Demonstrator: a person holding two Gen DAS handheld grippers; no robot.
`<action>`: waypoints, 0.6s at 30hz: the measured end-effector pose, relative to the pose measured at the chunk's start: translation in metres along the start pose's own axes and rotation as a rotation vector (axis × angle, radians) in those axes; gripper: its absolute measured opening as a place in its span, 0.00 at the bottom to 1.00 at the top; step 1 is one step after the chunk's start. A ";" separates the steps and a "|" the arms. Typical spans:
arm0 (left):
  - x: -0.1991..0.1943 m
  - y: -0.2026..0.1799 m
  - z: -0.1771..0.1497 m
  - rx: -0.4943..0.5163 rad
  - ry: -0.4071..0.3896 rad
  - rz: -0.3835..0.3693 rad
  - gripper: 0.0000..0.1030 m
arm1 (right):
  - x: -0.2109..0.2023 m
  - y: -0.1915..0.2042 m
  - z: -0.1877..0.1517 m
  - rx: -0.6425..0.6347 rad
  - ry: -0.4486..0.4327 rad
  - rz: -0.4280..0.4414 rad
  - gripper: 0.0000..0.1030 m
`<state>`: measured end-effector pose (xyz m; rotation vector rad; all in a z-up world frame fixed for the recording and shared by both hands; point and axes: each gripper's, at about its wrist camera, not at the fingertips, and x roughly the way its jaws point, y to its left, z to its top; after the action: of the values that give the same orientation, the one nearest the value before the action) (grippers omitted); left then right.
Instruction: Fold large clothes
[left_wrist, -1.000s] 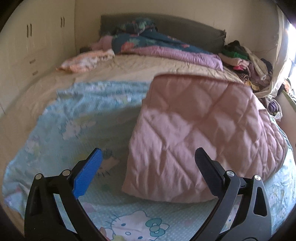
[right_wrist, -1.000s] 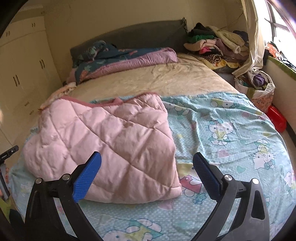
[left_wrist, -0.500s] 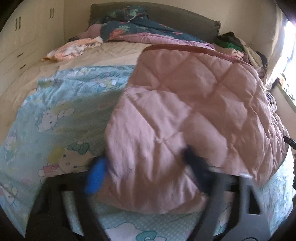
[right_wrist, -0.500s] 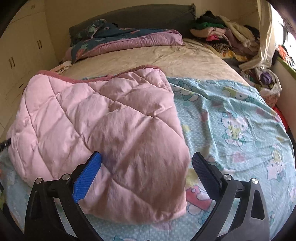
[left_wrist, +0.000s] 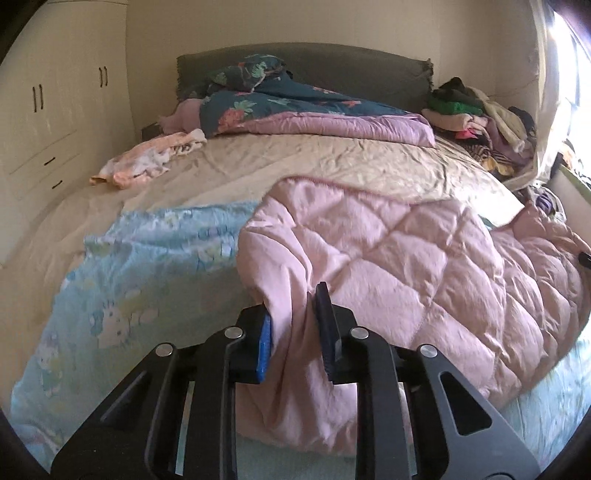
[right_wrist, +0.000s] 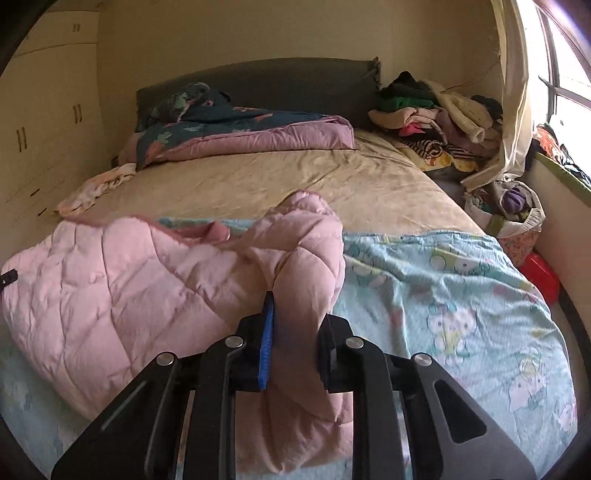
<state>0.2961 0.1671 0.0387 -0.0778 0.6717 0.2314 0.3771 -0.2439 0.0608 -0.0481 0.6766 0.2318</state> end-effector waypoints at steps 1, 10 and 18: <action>0.005 -0.001 0.002 0.001 0.005 0.008 0.13 | 0.008 0.000 0.004 0.009 0.009 -0.011 0.17; 0.063 0.001 0.000 -0.012 0.093 0.087 0.11 | 0.073 -0.008 -0.002 0.069 0.122 -0.086 0.14; 0.083 0.000 -0.011 -0.003 0.128 0.111 0.12 | 0.106 -0.012 -0.020 0.068 0.202 -0.103 0.14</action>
<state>0.3526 0.1812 -0.0220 -0.0585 0.8044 0.3365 0.4474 -0.2367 -0.0218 -0.0415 0.8806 0.1048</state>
